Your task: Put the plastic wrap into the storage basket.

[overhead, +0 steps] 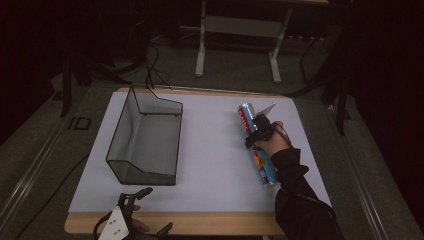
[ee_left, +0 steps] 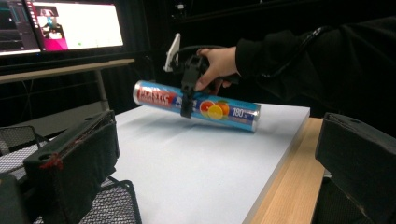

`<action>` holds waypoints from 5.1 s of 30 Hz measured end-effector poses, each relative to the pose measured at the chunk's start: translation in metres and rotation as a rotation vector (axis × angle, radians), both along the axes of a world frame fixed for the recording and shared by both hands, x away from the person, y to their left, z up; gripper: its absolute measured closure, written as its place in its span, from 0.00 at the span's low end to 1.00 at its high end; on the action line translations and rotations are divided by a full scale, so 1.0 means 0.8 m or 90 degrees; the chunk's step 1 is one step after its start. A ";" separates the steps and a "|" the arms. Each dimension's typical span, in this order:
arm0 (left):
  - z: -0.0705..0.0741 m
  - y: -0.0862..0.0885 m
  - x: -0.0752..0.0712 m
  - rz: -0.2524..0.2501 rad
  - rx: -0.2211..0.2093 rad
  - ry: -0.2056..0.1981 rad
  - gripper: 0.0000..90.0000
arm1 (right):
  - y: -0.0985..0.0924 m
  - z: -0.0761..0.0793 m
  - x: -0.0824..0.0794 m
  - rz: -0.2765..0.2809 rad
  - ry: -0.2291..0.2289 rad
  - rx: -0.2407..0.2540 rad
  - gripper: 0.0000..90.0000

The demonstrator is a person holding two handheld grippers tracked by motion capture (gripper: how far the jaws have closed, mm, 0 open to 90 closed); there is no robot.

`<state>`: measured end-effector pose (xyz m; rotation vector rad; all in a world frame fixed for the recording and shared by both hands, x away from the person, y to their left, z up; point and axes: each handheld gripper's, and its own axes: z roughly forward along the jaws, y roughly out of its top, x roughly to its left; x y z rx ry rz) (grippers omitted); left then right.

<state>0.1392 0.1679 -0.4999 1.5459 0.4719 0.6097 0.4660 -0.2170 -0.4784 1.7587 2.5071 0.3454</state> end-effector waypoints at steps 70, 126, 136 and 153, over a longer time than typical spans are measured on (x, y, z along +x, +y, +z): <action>-0.004 -0.004 -0.008 0.042 0.052 -0.009 0.00 | 0.246 0.172 -0.012 0.055 -0.213 0.284 0.35; -0.003 -0.001 -0.008 0.024 0.054 -0.015 0.00 | 0.345 0.001 -0.032 -0.036 -0.119 0.284 0.34; -0.003 -0.002 -0.008 0.019 0.059 -0.012 0.00 | 0.350 0.003 -0.033 0.001 -0.135 0.234 0.31; -0.005 -0.004 -0.006 0.012 0.063 -0.006 0.00 | 0.345 0.023 -0.038 0.069 -0.175 0.128 0.21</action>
